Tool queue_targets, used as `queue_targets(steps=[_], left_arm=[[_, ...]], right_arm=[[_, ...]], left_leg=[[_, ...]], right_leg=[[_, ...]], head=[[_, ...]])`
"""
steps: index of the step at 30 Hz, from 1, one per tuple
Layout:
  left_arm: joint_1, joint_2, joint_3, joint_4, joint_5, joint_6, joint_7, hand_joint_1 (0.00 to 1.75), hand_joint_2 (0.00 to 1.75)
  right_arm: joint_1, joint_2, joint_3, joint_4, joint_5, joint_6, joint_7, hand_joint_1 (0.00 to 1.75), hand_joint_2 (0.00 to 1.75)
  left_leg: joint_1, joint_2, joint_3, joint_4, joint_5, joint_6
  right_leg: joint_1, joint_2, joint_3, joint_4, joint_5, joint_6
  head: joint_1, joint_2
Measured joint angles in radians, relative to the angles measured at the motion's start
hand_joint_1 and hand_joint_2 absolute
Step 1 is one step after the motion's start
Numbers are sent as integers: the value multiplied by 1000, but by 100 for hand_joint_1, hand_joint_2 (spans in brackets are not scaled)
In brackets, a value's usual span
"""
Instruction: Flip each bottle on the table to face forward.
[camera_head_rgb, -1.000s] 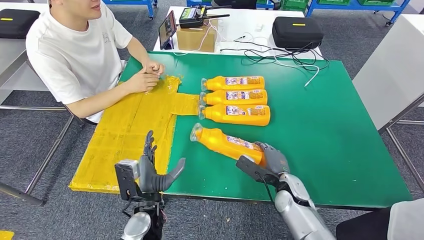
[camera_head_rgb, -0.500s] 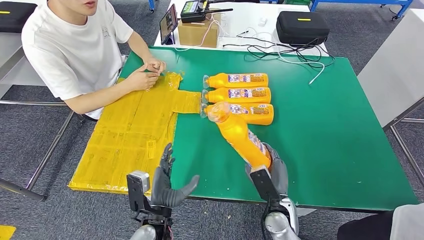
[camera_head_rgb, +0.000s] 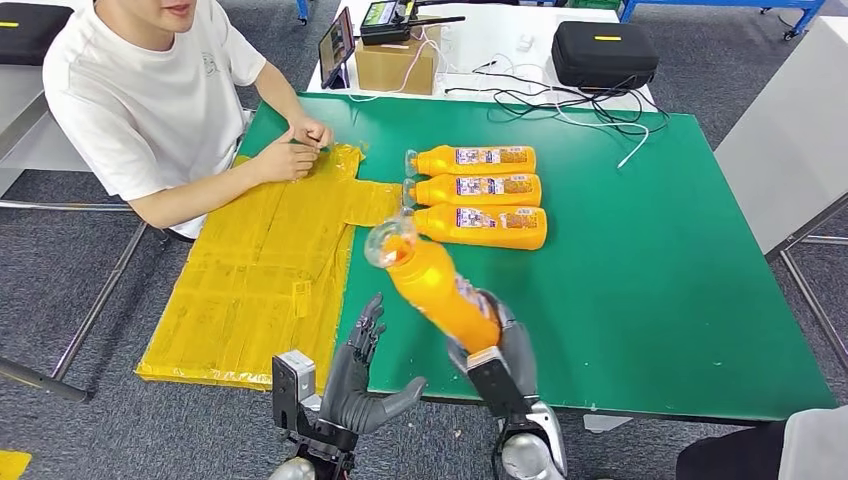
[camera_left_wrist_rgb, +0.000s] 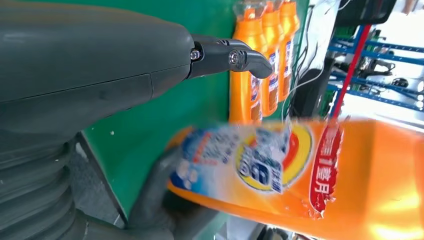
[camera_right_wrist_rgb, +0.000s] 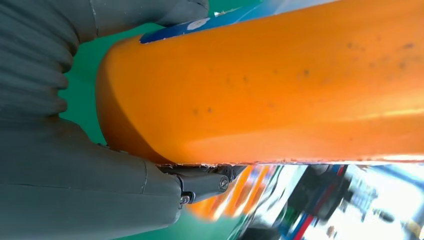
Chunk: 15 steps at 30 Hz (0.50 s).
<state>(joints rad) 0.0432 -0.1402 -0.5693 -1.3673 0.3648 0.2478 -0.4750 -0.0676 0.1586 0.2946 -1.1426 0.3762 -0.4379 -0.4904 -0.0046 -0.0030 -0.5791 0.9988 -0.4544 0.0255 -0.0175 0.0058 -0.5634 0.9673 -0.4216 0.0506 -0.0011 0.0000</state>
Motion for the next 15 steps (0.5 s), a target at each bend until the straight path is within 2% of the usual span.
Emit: queue_targets(steps=[6,14,15], left_arm=[[-9,0,6,-16,79,-50,14,0,175],[8,-1,44,-67,173,-83,15,3,175],[11,-1,51,-73,181,-88,12,45,175]], right_arm=[[1,17,180,41,83,18,-74,175,175],[-72,26,320,126,38,17,-92,175,175],[-82,26,332,136,34,18,-92,175,175]], left_leg=[[0,0,0,0,0,0],[0,1,0,0,0,0],[0,1,0,0,0,0]], right_leg=[[0,0,0,0,0,0],[0,0,-1,0,0,0],[0,0,-1,0,0,0]], head=[[0,0],[0,0],[0,0]])
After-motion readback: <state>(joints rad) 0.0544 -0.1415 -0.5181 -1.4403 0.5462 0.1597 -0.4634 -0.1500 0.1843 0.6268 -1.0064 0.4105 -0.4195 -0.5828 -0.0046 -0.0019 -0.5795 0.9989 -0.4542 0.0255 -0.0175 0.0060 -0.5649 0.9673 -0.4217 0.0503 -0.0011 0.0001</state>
